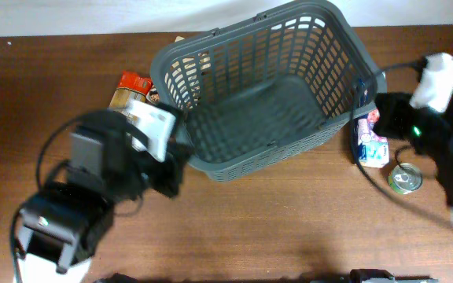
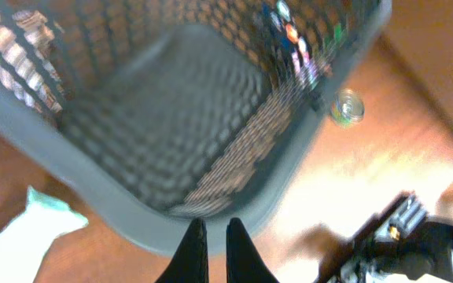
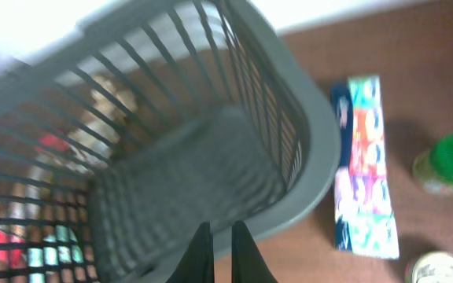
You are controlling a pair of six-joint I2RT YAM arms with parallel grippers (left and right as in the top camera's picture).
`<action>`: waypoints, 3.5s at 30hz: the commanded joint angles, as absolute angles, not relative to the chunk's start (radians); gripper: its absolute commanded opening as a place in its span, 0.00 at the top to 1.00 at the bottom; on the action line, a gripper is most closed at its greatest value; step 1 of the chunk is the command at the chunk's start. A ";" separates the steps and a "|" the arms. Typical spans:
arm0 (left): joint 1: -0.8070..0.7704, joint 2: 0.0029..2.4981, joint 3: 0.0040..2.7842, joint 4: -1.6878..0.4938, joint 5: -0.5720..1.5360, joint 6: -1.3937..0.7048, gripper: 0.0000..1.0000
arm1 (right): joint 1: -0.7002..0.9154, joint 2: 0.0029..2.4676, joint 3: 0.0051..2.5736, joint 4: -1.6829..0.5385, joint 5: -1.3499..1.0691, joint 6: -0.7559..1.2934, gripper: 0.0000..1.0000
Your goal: Pack container
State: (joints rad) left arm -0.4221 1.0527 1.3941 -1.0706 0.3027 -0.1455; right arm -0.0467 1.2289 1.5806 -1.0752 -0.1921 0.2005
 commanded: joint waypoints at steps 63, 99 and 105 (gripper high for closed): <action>-0.679 1.196 1.058 -0.571 -0.434 -0.506 0.98 | 0.094 1.536 1.625 -1.085 -0.082 0.200 0.96; 0.018 0.953 1.151 -0.693 -0.001 -0.253 0.98 | -0.265 1.362 1.921 -1.497 -0.022 0.208 0.96; 0.023 0.963 1.151 -0.693 0.069 -0.164 0.98 | -0.265 1.362 1.921 -1.499 -0.022 0.189 0.96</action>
